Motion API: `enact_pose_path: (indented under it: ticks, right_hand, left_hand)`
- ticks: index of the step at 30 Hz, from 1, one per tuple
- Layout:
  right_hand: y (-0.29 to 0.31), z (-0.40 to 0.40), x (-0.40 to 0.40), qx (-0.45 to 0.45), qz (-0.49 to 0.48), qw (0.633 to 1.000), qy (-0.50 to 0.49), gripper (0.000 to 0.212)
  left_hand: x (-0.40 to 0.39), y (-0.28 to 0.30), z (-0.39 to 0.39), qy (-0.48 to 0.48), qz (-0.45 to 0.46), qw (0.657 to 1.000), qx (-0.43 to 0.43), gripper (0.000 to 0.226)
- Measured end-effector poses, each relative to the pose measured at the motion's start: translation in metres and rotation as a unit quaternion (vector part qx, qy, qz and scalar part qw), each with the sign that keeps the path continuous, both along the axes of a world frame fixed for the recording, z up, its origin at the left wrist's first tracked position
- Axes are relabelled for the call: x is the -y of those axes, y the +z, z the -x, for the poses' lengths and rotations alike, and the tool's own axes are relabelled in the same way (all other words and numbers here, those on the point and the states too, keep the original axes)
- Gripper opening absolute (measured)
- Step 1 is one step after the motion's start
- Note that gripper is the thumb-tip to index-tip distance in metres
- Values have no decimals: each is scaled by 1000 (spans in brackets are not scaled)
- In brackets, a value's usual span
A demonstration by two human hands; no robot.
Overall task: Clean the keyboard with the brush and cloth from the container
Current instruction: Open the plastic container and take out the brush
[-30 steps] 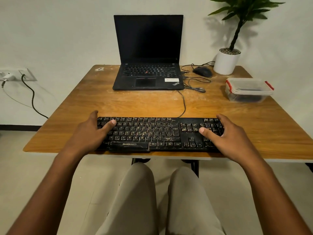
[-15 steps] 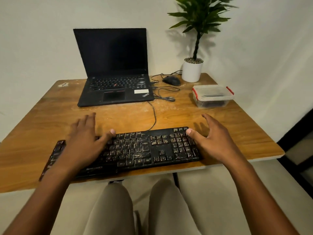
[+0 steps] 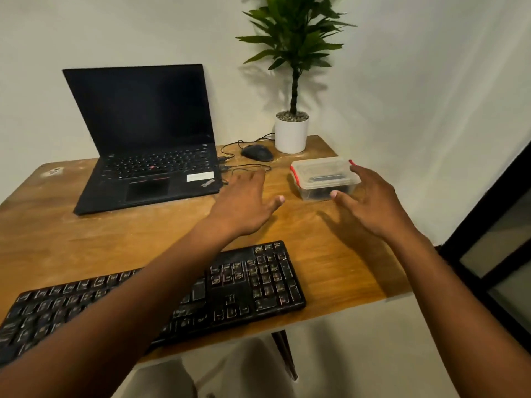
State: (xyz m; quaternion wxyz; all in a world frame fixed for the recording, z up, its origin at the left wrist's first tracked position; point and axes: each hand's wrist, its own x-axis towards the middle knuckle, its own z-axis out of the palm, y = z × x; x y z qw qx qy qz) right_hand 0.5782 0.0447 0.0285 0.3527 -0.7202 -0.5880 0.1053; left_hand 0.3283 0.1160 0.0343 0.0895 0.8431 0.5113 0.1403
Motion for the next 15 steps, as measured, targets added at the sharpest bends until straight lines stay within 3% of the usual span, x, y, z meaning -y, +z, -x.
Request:
enact_pose_path:
  ticks: [5, 9, 15]
  right_hand:
    - [-5, -42, -42, 27, -4, 1000, -9, 65]
    - [-12, -65, -72, -3, 24, 999, -24, 62]
    - [-17, -79, -101, 8, 29, 999, -42, 40]
  left_hand:
    - [-43, -1, -53, -14, 10, 1000, 0, 66]
    - [-67, -4, -80, 39, 60, 996, 55, 60]
    - [-93, -17, -103, 104, 132, 975, 146, 41]
